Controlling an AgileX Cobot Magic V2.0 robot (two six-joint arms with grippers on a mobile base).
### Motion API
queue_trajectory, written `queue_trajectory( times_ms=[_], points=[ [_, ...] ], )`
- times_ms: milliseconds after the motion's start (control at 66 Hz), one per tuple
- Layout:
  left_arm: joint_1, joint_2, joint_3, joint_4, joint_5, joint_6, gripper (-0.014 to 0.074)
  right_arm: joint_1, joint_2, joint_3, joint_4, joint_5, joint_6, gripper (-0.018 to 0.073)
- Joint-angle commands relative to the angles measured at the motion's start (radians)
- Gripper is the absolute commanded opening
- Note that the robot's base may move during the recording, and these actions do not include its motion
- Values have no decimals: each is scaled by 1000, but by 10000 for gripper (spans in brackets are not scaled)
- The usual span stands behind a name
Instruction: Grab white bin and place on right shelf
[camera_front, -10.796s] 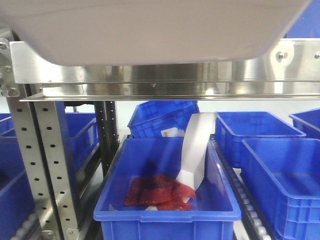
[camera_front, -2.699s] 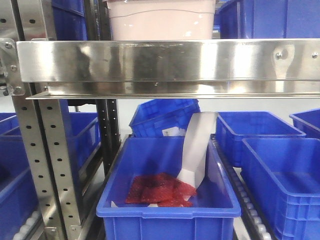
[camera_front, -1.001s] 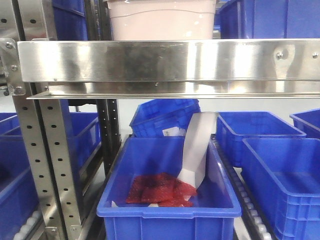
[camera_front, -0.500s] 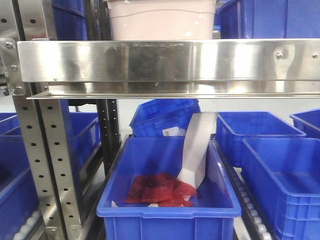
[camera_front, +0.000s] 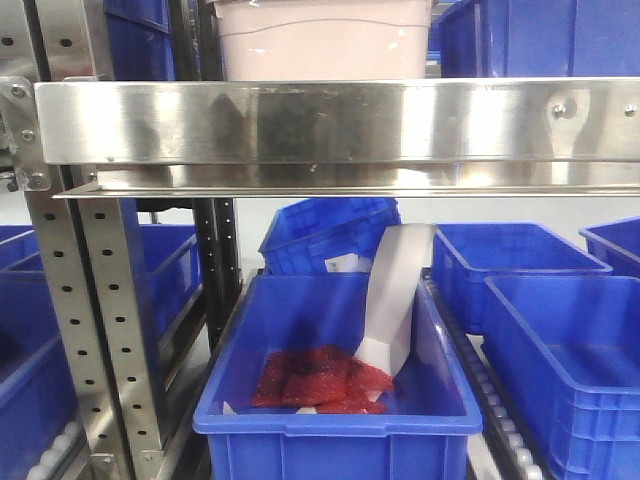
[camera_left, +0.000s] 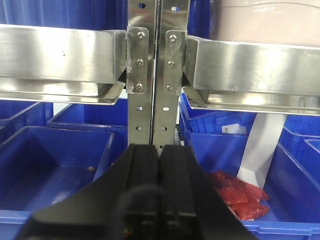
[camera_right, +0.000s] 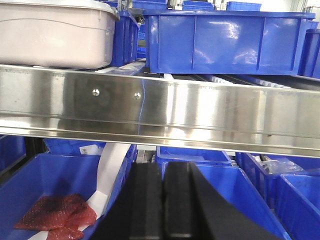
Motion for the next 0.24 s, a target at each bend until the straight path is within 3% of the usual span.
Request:
queue_trajectory(
  times_ms=[0, 227],
  points=[
    [-8, -10, 0, -7, -89, -9, -117, 1, -17, 0, -8, -89, 0, 57],
    [-8, -10, 0, -7, -89, -9, -117, 1, -17, 0, -8, -89, 0, 57]
  ],
)
